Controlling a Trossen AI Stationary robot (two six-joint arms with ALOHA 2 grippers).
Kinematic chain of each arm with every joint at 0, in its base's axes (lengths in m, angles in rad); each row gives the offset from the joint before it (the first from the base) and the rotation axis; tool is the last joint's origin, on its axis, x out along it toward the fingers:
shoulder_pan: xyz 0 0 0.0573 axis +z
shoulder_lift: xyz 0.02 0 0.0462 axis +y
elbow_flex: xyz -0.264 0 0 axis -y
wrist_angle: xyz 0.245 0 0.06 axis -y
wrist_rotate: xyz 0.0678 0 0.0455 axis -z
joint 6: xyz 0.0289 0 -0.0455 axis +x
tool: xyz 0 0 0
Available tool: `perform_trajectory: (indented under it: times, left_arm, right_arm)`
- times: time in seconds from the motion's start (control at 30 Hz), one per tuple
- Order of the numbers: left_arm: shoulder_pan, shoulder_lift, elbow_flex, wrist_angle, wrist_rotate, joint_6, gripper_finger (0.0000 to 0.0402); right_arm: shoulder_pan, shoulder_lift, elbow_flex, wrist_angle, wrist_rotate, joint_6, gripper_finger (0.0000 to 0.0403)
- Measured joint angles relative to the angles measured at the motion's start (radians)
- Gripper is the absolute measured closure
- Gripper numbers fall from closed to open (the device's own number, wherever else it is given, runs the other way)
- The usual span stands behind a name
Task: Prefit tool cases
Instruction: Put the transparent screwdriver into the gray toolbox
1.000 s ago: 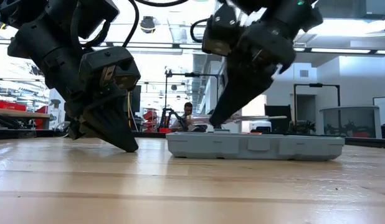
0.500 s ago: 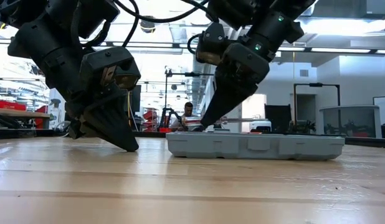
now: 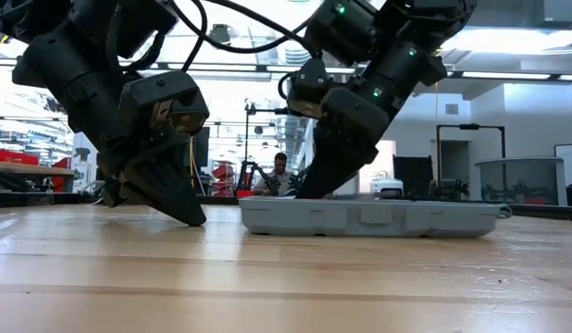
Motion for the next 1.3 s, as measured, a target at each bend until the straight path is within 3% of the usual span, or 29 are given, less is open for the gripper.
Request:
perform_trajectory:
  times: [0.17, 0.33, 0.47, 0.67, 0.87, 1.03, 1.3]
  left_arm:
    - [0.000, 0.000, 0.000, -0.002, -0.001, -0.001, 0.0401]
    - [0.000, 0.000, 0.000, -0.003, -0.008, -0.002, 0.0401]
    - [0.000, 0.000, 0.000, -0.004, -0.010, -0.002, 0.0401]
    - [0.000, 0.000, 0.000, -0.005, -0.011, -0.002, 0.0401]
    - [-0.001, 0.000, 0.000, -0.004, -0.012, -0.001, 0.0401]
    - [-0.002, 0.000, 0.000, -0.005, -0.012, -0.002, 0.0401]
    - [-0.003, 0.000, 0.000, -0.007, -0.012, -0.002, 0.0401]
  right_arm:
    - [-0.002, -0.037, -0.002, -0.018, 0.001, 0.007, 0.0253]
    - [-0.009, -0.095, -0.002, -0.014, 0.002, 0.009, 0.0248]
    - [-0.011, -0.153, -0.002, -0.052, 0.002, 0.052, 0.0270]
    - [-0.003, -0.180, -0.002, -0.147, 0.008, 0.114, 0.0390]
    - [-0.010, -0.068, -0.002, -0.115, 0.001, 0.163, 0.0398]
    - [-0.017, 0.028, 0.005, -0.047, -0.079, 0.217, 0.0400]
    - [-0.006, -0.056, -0.006, -0.081, -0.078, 0.218, 0.0402]
